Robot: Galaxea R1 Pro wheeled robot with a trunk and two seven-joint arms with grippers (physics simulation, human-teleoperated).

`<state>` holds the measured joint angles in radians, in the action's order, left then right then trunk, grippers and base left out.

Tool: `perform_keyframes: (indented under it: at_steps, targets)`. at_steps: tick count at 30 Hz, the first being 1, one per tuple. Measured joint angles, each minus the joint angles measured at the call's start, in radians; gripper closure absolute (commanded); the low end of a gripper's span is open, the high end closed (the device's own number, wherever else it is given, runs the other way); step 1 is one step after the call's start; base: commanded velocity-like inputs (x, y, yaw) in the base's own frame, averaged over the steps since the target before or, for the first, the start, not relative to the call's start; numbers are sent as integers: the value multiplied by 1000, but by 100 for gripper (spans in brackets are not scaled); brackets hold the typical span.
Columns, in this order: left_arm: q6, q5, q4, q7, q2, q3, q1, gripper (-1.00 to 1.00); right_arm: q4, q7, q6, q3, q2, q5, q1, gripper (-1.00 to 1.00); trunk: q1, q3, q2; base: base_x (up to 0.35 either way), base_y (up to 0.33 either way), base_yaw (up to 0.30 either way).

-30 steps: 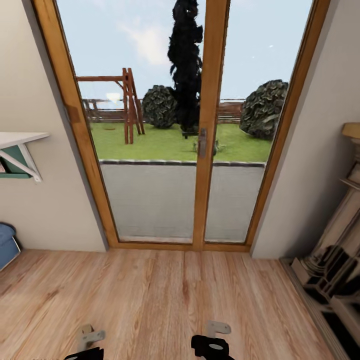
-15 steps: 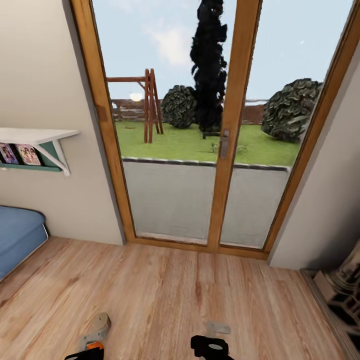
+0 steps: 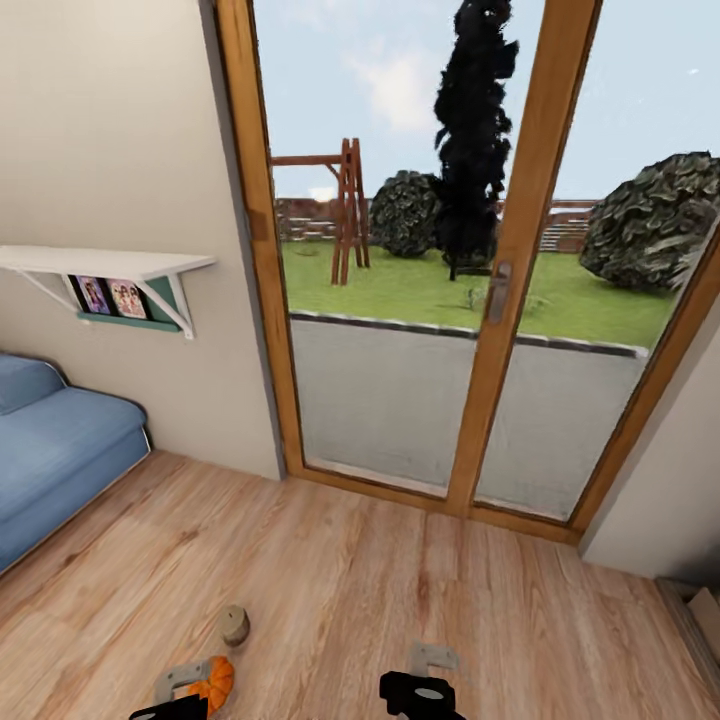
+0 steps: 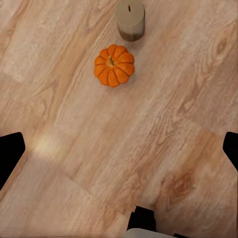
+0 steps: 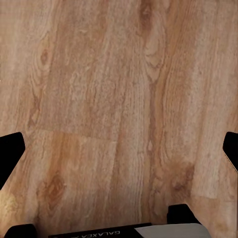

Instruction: Place each of the two pumpkins and all three candles from the living room inside a cabinet in the living room (use any cabinet), then make sure every cabinet is closed, and position the cauldron so it is next to a table in the living room.

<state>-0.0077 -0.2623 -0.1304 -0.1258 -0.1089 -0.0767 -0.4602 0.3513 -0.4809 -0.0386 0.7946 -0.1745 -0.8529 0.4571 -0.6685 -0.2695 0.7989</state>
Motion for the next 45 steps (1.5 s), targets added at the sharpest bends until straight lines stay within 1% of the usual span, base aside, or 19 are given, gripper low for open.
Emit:
perform_keyframes:
  at_steps: [6, 28, 39, 45]
  targets:
    - [0, 0, 0, 0, 0, 0, 0, -100, 0, -1, -1, 0, 0, 1, 0, -100, 0, 0, 0, 107, -199, 292]
    - [-1, 0, 0, 0, 0, 0, 0, -100, 0, -1, -2, 0, 0, 3, 0, -100, 0, 0, 0, 6, -8, 292]
    - [0, 0, 1, 0, 3, 0, 0, -100, 1, -2, -1, 1, 0, 3, 0, -100, 0, 0, 0, 141, -171, 292]
    - [-3, 0, 2, 0, 4, 0, 0, -100, 2, -2, -2, 0, 0, 3, 0, -100, 0, 0, 0, 50, -52, 292]
